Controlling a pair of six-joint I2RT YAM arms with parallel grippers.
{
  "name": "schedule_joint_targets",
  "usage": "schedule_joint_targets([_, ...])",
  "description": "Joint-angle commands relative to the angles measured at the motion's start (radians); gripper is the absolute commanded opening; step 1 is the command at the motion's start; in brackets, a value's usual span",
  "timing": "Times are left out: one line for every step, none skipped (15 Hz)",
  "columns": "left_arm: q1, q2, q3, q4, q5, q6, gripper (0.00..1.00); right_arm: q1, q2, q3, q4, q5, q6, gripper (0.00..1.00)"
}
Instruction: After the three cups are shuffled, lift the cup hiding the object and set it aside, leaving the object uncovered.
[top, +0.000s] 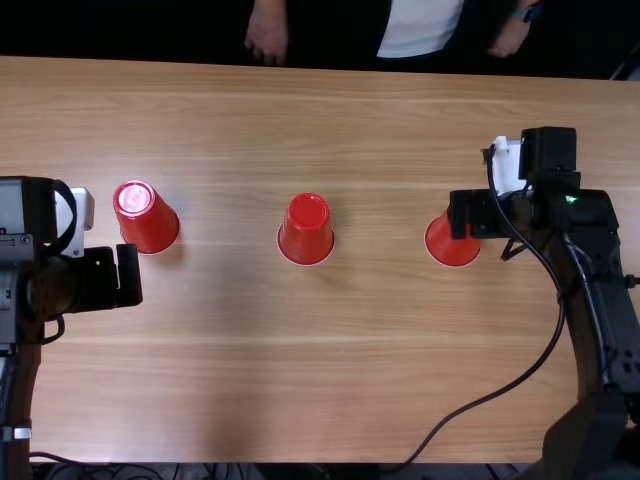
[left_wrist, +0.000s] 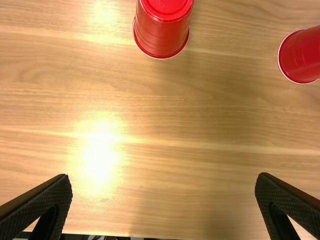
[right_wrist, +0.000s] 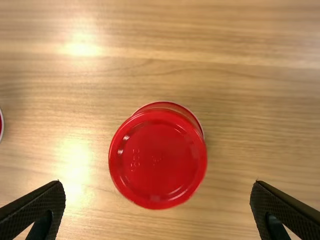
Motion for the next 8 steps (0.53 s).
schedule_joint_targets([-0.004, 0.013, 0.025, 0.003, -0.002, 0.004, 1.00, 0.007, 0.034, 0.024, 0.003, -0.020, 0.005, 1.00])
schedule_joint_targets([-0.004, 0.013, 0.022, 0.005, -0.002, 0.004, 1.00, 0.007, 0.053, 0.027, 0.003, -0.020, 0.005, 1.00])
schedule_joint_targets([-0.004, 0.013, 0.020, 0.005, -0.002, 0.004, 1.00, 0.007, 0.063, 0.027, 0.003, -0.020, 0.005, 1.00])
schedule_joint_targets([-0.004, 0.013, 0.020, 0.005, -0.002, 0.004, 1.00, 0.007, 0.077, 0.029, 0.003, -0.020, 0.005, 1.00])
schedule_joint_targets([-0.004, 0.013, 0.020, 0.005, -0.002, 0.004, 1.00, 0.007, 0.096, 0.029, 0.003, -0.020, 0.003, 1.00])
schedule_joint_targets([-0.004, 0.013, 0.020, 0.005, -0.002, 0.004, 1.00, 0.009, 0.108, 0.029, 0.003, -0.020, 0.003, 1.00])
schedule_joint_targets([-0.004, 0.013, 0.018, 0.005, -0.002, 0.004, 1.00, 0.010, 0.117, 0.029, 0.003, -0.020, -0.003, 1.00])
schedule_joint_targets([-0.004, 0.013, 0.009, 0.005, -0.002, 0.004, 1.00, 0.018, 0.126, 0.026, 0.003, -0.020, -0.005, 1.00])
